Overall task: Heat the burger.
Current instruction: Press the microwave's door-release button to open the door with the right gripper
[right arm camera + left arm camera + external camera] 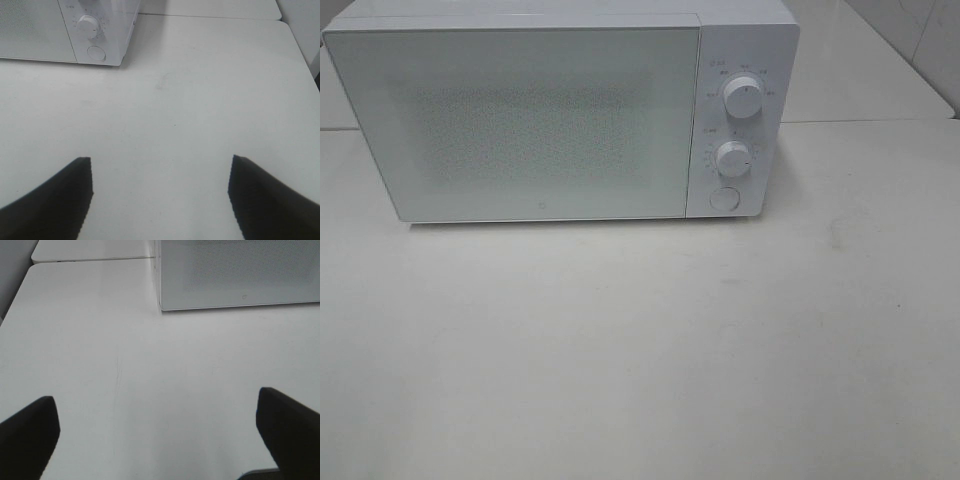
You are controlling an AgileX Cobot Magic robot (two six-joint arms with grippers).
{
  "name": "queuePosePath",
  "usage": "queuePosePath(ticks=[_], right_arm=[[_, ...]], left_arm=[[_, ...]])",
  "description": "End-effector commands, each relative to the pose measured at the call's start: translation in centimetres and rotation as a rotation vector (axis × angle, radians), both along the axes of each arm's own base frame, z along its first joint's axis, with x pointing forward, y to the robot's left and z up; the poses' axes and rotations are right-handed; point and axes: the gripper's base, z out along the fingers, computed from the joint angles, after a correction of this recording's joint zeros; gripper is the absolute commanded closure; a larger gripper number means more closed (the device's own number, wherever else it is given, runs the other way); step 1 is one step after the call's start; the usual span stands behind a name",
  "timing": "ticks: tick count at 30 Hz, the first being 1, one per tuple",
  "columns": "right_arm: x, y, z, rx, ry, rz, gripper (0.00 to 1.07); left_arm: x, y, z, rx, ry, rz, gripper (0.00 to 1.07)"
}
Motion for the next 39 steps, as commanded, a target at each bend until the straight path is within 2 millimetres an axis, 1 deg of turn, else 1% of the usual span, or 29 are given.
queuePosePath(ticks=[1, 10, 12, 13, 14, 15, 17, 18, 19, 20, 21, 22, 23, 24, 25, 26, 27, 28, 29, 30, 31, 32, 33, 34, 35, 36, 37, 38, 39], right_arm=[[-0.4, -0.1, 0.0, -0.003, -0.042, -0.007, 0.33], [-0.4, -0.1, 0.1, -0.010, -0.049, -0.002, 0.33], [-0.3, -0.1, 0.7, -0.009, -0.078, -0.001, 0.33], [-0.3, -0.1, 0.7, -0.009, -0.078, -0.001, 0.33], [0.0, 0.0, 1.4, -0.008, -0.105, -0.001, 0.33], [0.0, 0.0, 1.4, -0.008, -0.105, -0.001, 0.33], [1.1, 0.1, 2.1, -0.009, -0.137, 0.002, 0.33], [1.1, 0.1, 2.1, -0.009, -0.137, 0.002, 0.33], [1.6, 0.1, 2.3, -0.008, -0.143, 0.002, 0.33], [2.5, 0.3, 2.6, -0.008, -0.156, 0.004, 0.33], [2.5, 0.3, 2.6, -0.008, -0.156, 0.004, 0.33], [3.1, 0.3, 2.7, -0.008, -0.161, 0.005, 0.33], [4.3, 0.5, 2.7, -0.009, -0.157, 0.007, 0.33], [4.3, 0.5, 2.7, -0.009, -0.157, 0.007, 0.33], [5.3, 0.6, 2.8, -0.007, -0.165, 0.009, 0.33], [5.3, 0.6, 2.8, -0.007, -0.165, 0.009, 0.33], [5.9, 0.7, 2.8, -0.008, -0.166, 0.010, 0.33], [6.9, 0.8, 2.8, -0.006, -0.168, 0.012, 0.33], [6.9, 0.8, 2.8, -0.006, -0.168, 0.012, 0.33], [7.4, 0.9, 2.9, -0.006, -0.171, 0.013, 0.33], [8.6, 1.0, 2.8, -0.006, -0.177, 0.015, 0.33], [8.6, 1.0, 2.8, -0.006, -0.177, 0.015, 0.33], [9.7, 1.1, 2.8, -0.006, -0.177, 0.017, 0.33], [10.3, 1.2, 2.8, -0.007, -0.172, 0.018, 0.33], [10.3, 1.2, 2.8, -0.007, -0.172, 0.018, 0.33], [11.3, 1.3, 2.7, -0.006, -0.174, 0.019, 0.33], [11.3, 1.3, 2.7, -0.006, -0.174, 0.019, 0.33], [11.7, 1.4, 2.7, -0.006, -0.179, 0.020, 0.33], [12.8, 1.5, 2.6, -0.006, -0.180, 0.022, 0.33]], left_arm=[[0.0, 0.0, 0.1, -0.008, -0.021, 0.006, 0.06], [0.0, 0.0, 0.1, -0.008, -0.021, 0.006, 0.06], [0.0, 0.0, 0.1, -0.008, -0.021, 0.006, 0.06], [0.0, 0.0, 0.1, -0.008, -0.021, 0.006, 0.06], [0.0, 0.0, 0.1, -0.008, -0.021, 0.006, 0.06], [0.0, 0.0, 0.1, -0.008, -0.021, 0.006, 0.06], [0.0, 0.0, 0.1, -0.008, -0.020, 0.006, 0.06], [0.0, 0.0, 0.1, -0.008, -0.020, 0.006, 0.06], [0.0, 0.0, 0.1, -0.008, -0.020, 0.006, 0.06], [0.0, 0.0, 0.1, -0.008, -0.020, 0.006, 0.06], [0.0, 0.0, 0.1, -0.008, -0.020, 0.006, 0.06], [0.0, 0.0, 0.1, -0.008, -0.020, 0.006, 0.06], [0.0, 0.0, 0.1, -0.008, -0.020, 0.006, 0.06], [0.0, 0.0, 0.1, -0.008, -0.020, 0.006, 0.06], [0.0, 0.0, 0.1, -0.008, -0.020, 0.006, 0.06], [0.0, 0.0, 0.1, -0.008, -0.020, 0.006, 0.06], [0.0, 0.0, 0.1, -0.008, -0.020, 0.006, 0.06], [0.0, 0.0, 0.1, -0.008, -0.020, 0.006, 0.06], [0.0, 0.0, 0.1, -0.008, -0.020, 0.006, 0.06], [0.0, 0.0, 0.1, -0.008, -0.020, 0.006, 0.06], [0.0, 0.0, 0.1, -0.008, -0.020, 0.006, 0.06], [0.0, 0.0, 0.1, -0.008, -0.020, 0.006, 0.06], [0.0, 0.0, 0.1, -0.008, -0.020, 0.006, 0.06], [0.0, 0.0, 0.1, -0.008, -0.020, 0.006, 0.06], [0.0, 0.0, 0.1, -0.008, -0.020, 0.006, 0.06], [0.0, 0.0, 0.1, -0.008, -0.020, 0.006, 0.06], [0.0, 0.0, 0.1, -0.008, -0.020, 0.006, 0.06], [0.0, 0.0, 0.1, -0.008, -0.020, 0.006, 0.06], [0.0, 0.0, 0.1, -0.008, -0.020, 0.006, 0.06]])
